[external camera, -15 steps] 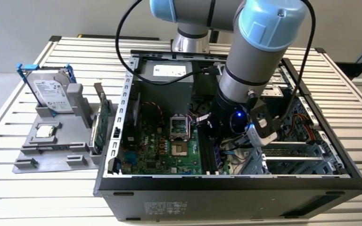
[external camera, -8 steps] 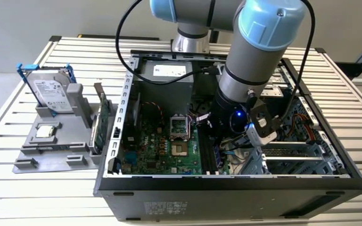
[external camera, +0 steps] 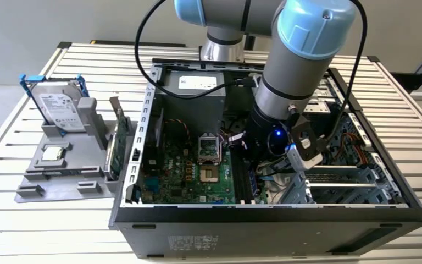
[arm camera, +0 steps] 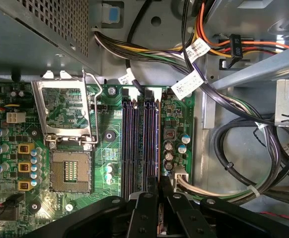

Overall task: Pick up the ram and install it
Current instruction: 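Insert the ram into the slot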

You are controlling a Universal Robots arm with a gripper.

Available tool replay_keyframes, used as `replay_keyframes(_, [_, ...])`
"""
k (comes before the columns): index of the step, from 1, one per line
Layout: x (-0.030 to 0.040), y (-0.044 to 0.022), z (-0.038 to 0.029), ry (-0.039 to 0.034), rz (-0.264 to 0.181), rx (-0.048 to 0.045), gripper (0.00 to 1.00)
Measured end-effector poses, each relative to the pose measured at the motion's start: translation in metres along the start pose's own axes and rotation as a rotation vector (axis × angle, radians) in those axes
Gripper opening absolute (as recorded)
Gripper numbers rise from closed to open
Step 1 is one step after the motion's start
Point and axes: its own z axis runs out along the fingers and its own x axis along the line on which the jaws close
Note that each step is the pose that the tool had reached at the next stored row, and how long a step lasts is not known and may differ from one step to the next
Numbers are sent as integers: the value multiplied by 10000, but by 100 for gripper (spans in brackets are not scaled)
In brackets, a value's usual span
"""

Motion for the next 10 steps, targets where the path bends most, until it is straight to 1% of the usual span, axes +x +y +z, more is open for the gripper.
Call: replay_keyframes(10, [14,0,0,0,123,-4,0])
